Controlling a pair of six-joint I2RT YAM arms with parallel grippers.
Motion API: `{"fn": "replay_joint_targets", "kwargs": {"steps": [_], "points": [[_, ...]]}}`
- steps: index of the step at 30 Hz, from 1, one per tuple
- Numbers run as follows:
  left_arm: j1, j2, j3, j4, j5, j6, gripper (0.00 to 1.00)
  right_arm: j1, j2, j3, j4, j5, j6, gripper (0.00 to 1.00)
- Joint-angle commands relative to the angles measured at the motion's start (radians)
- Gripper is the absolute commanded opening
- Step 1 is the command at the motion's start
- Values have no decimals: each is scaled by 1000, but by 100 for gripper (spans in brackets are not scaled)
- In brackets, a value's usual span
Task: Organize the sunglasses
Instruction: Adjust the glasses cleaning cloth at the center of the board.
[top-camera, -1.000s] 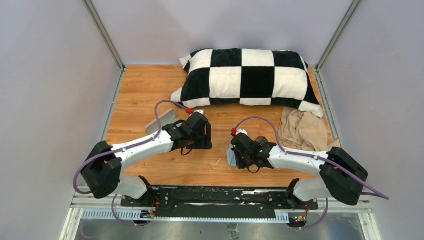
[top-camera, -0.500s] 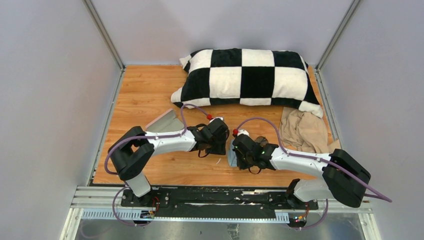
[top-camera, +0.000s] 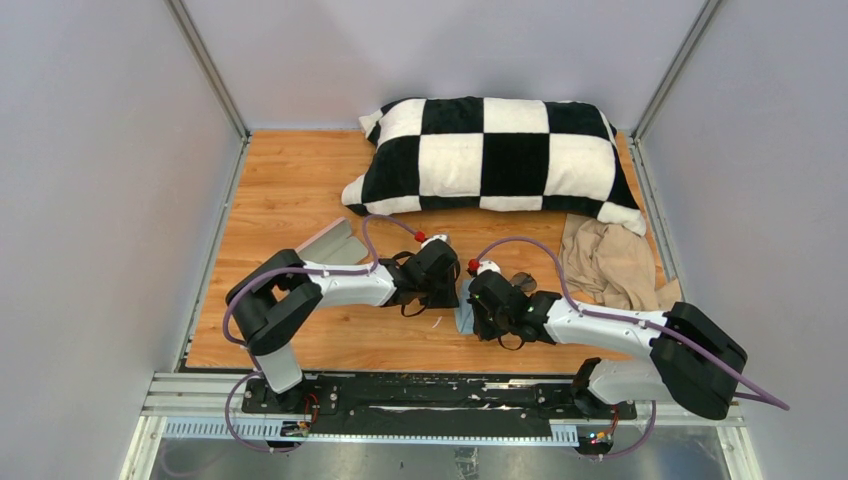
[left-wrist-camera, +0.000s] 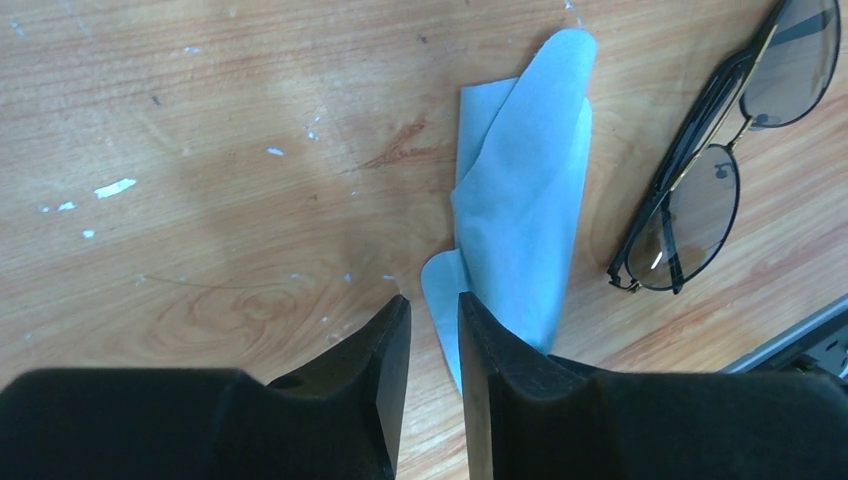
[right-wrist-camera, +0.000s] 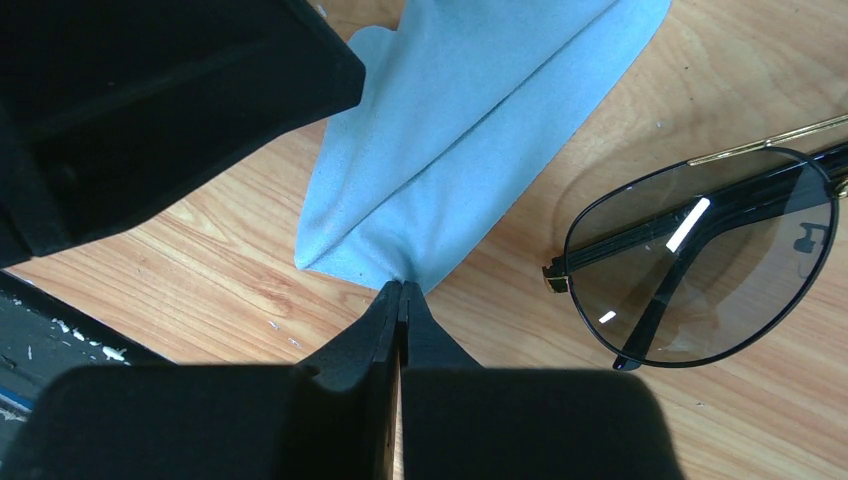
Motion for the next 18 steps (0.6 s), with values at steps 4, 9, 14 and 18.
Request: {"fn": "replay_joint_targets", "kwargs": {"steps": [4,9,14,18], "points": [[-12,58,-33,55,2,-30,26,10,1,-26,-9,-24,17,0],[-12,98,-16,44,27,-52,15,10,0,-32,-8,-24,16,0],[-12,97,-25,30,4,-65,0,10,3,-29,-3,-32,24,0],[-12,56,-47,10,-35,-79,0,6,-3,-37,-1,-34,33,0]]}}
